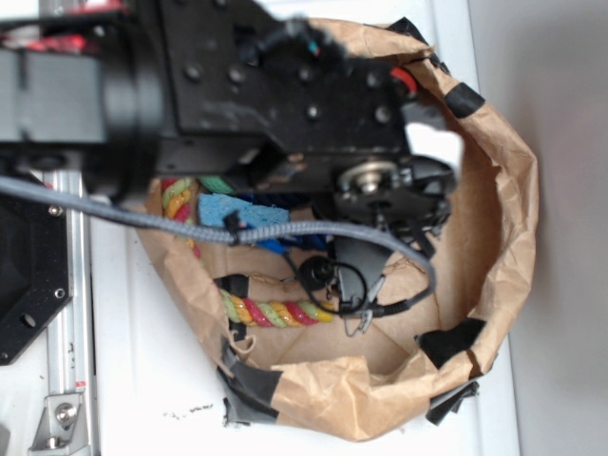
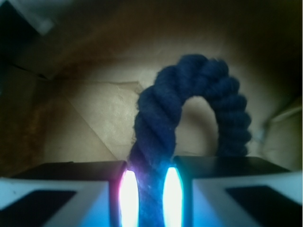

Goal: Grab the blue rope.

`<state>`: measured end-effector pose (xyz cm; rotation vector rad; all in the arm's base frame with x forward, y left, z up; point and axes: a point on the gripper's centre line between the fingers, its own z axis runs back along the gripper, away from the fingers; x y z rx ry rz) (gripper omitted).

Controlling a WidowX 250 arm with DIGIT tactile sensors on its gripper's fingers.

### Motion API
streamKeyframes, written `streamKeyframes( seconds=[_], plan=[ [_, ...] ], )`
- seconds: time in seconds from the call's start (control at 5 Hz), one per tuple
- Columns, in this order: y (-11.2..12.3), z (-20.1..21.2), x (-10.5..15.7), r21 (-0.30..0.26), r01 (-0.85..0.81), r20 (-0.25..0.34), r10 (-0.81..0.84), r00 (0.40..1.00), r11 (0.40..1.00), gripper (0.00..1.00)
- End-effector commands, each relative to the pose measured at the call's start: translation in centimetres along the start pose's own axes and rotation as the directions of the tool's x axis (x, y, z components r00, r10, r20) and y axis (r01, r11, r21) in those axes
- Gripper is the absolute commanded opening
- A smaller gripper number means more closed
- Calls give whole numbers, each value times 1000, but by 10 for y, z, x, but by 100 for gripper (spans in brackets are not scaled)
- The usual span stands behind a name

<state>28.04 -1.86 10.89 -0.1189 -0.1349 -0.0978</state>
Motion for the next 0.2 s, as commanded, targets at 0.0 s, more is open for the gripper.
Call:
streamKeyframes(
  seconds=[0.0],
  plan=[
    [-11, 43, 18, -1, 17, 58, -17, 998, 1000, 0]
  ],
)
